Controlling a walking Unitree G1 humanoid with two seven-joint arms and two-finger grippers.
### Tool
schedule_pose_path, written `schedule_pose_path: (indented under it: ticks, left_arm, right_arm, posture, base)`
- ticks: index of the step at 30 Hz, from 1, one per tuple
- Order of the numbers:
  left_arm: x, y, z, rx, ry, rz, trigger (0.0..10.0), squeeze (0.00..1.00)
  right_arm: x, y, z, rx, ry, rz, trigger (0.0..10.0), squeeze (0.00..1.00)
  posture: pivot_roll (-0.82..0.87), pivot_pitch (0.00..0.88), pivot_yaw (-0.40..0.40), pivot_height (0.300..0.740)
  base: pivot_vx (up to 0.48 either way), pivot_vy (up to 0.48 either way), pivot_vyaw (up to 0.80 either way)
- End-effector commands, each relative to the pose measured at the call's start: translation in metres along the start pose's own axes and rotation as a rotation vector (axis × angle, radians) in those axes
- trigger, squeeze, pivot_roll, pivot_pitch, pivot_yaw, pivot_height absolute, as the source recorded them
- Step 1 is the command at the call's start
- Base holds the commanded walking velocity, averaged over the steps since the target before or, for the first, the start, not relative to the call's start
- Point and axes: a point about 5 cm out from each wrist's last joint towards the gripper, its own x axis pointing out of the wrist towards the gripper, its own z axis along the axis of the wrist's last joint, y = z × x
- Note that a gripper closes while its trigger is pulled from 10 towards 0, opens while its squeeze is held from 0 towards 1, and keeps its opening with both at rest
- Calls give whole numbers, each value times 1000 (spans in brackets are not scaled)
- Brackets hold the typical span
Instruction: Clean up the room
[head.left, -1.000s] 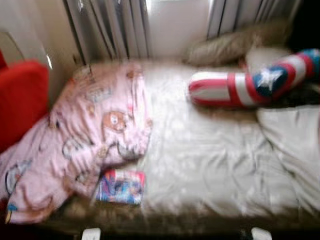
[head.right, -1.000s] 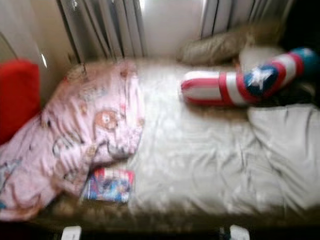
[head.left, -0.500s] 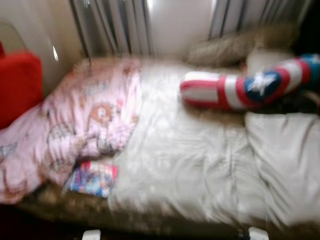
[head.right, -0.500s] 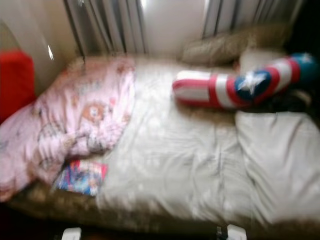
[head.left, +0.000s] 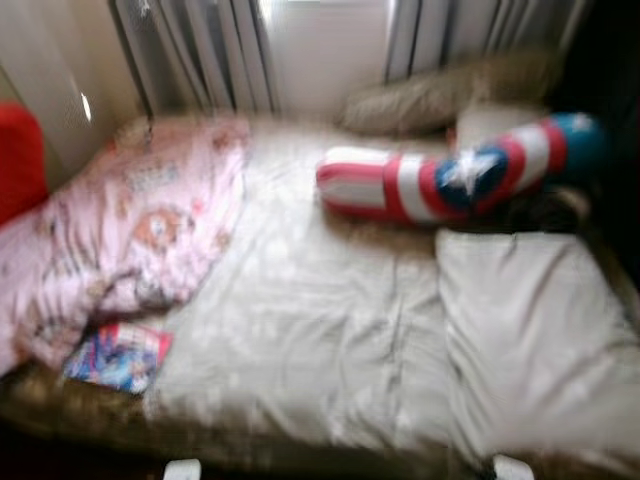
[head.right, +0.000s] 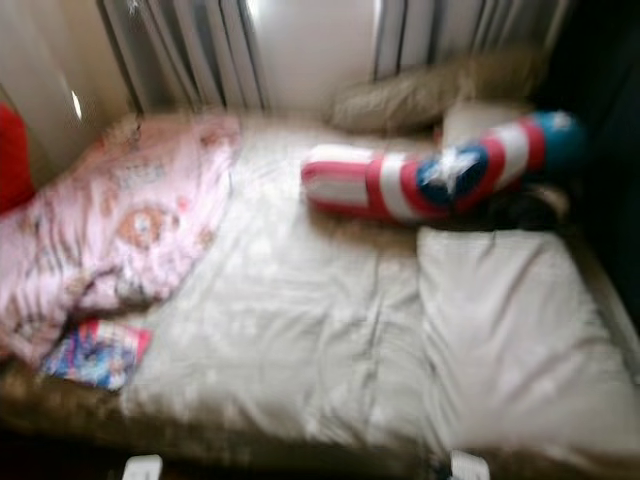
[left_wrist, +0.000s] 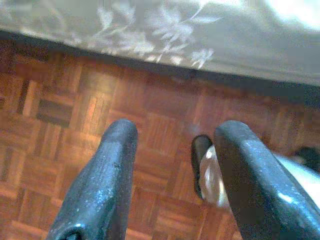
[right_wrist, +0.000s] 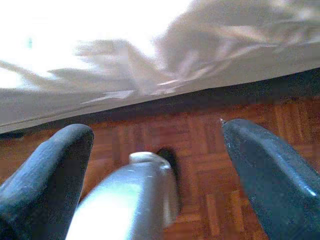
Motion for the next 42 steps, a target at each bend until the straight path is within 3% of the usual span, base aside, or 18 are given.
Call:
schedule_pose_path:
  ticks: [1,15,23,42]
  left_arm:
    - [-1,-3,-6,-7,22,-5,10000,0]
    - [-2,-2,-9,-20,35,3,10000,0]
    - [-2,-1,-9,-26,38,8,10000,0]
    - [-1,-12,-7,-64,15,1,10000,0]
  right_arm:
    - [-1,-6,-2,10,5,-22,10000,0]
    - [-1,-5,-3,22,19,-28,10000,0]
    - [0,-1,-1,11,3,-14,10000,0]
    - [1,-3,6,-28,-23,-5,10000,0]
  posture:
    - [-14,0,73,740]
    - [-15,0,71,740]
    - [-13,0,68,740]
    - [-35,0,42,740]
  base:
    - [0,-480,0]
    - [0,-451,-143]
    - [0,0,-670]
    - [0,0,0]
